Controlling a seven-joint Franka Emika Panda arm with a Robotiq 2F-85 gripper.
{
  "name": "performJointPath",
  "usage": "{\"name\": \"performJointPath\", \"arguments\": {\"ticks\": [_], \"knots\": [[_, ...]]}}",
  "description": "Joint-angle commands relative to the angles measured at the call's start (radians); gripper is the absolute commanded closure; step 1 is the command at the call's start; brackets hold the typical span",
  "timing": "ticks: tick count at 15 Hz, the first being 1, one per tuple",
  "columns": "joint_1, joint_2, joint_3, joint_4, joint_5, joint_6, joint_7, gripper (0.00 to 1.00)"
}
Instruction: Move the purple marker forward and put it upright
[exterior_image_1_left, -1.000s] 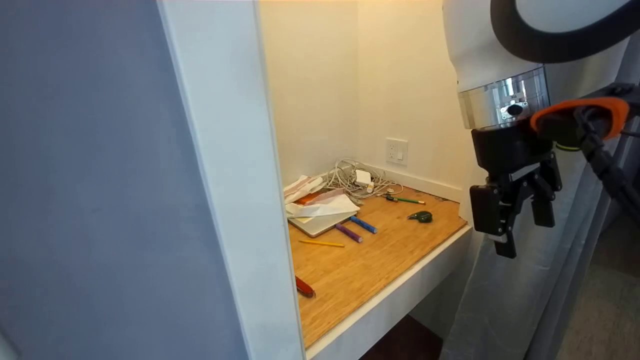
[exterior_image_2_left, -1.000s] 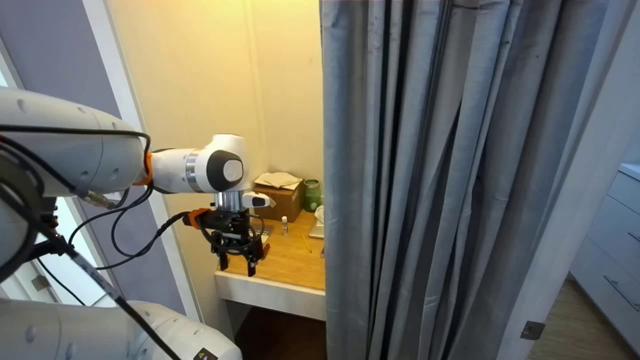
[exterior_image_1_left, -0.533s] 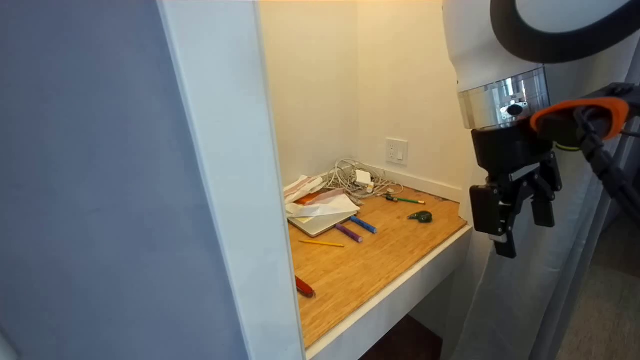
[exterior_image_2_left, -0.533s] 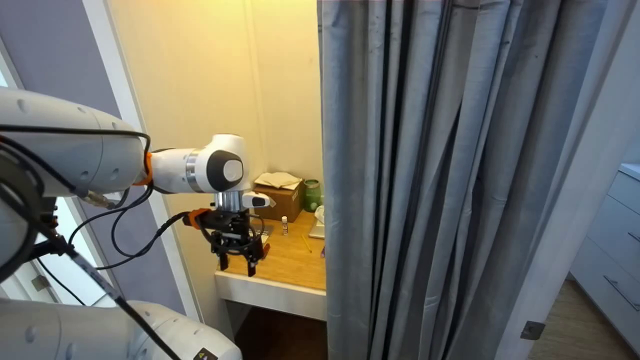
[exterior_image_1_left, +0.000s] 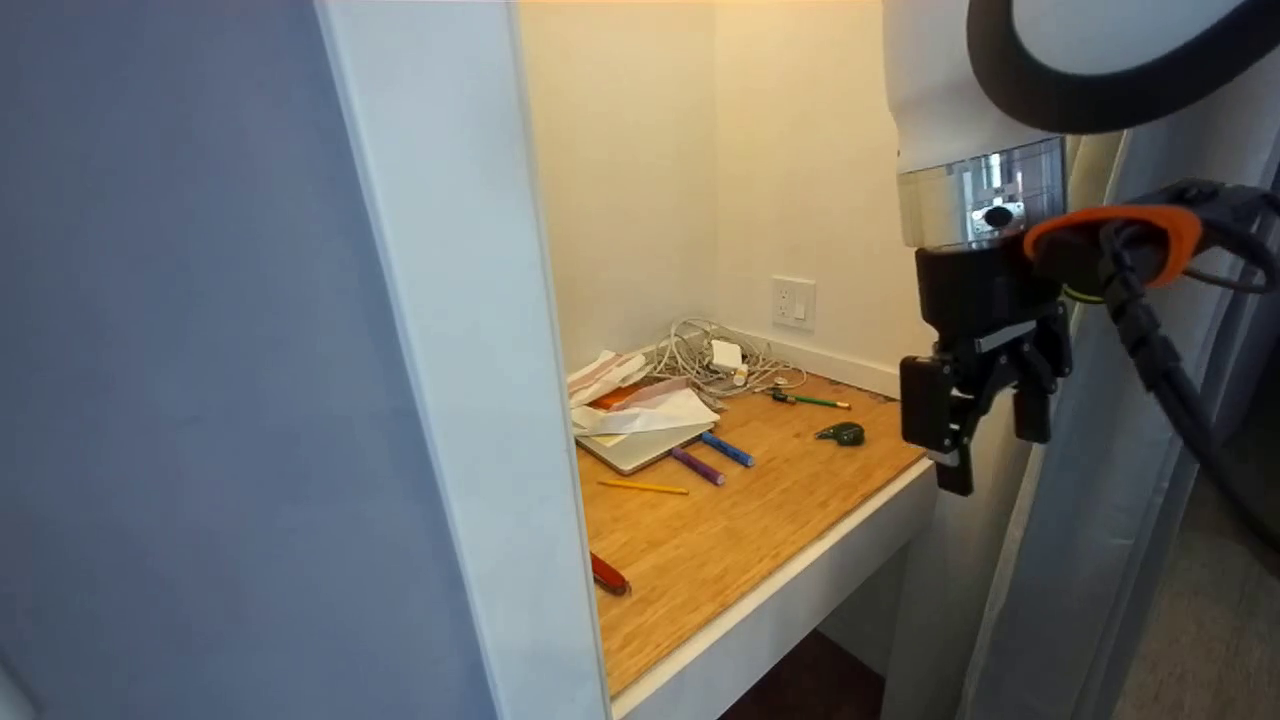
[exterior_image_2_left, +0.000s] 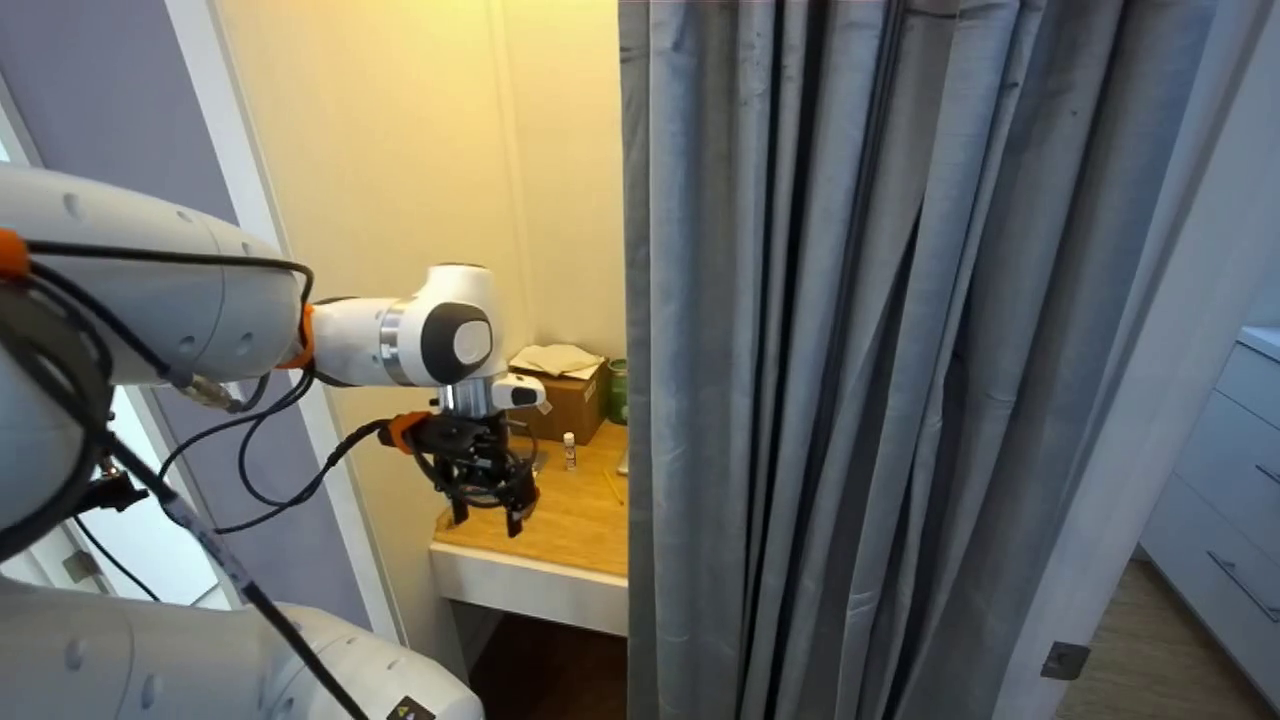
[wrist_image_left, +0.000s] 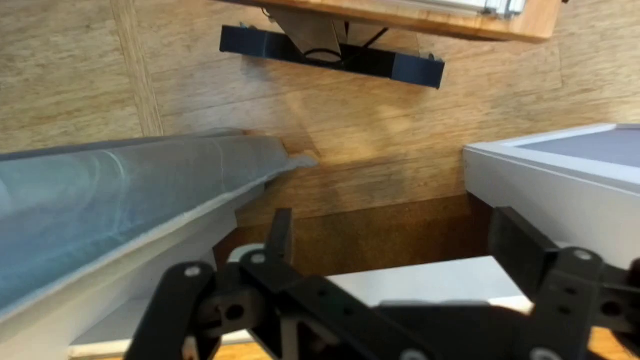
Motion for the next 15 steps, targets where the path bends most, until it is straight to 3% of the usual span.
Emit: {"name": "performJointPath", "arguments": {"ticks": [1, 5, 10, 15], "knots": [[0.007, 0.152, -0.004, 0.082, 0.034, 0.155, 0.004, 0.0], [-0.006, 0.318, 0.005, 0.16, -0.001, 0.408, 0.009, 0.0], [-0.016, 0.534, -0.036, 0.291, -0.03, 0.617, -0.077, 0.0], [-0.045, 0.696, -0.086, 0.425, -0.266, 0.745, -0.088, 0.0]]}}
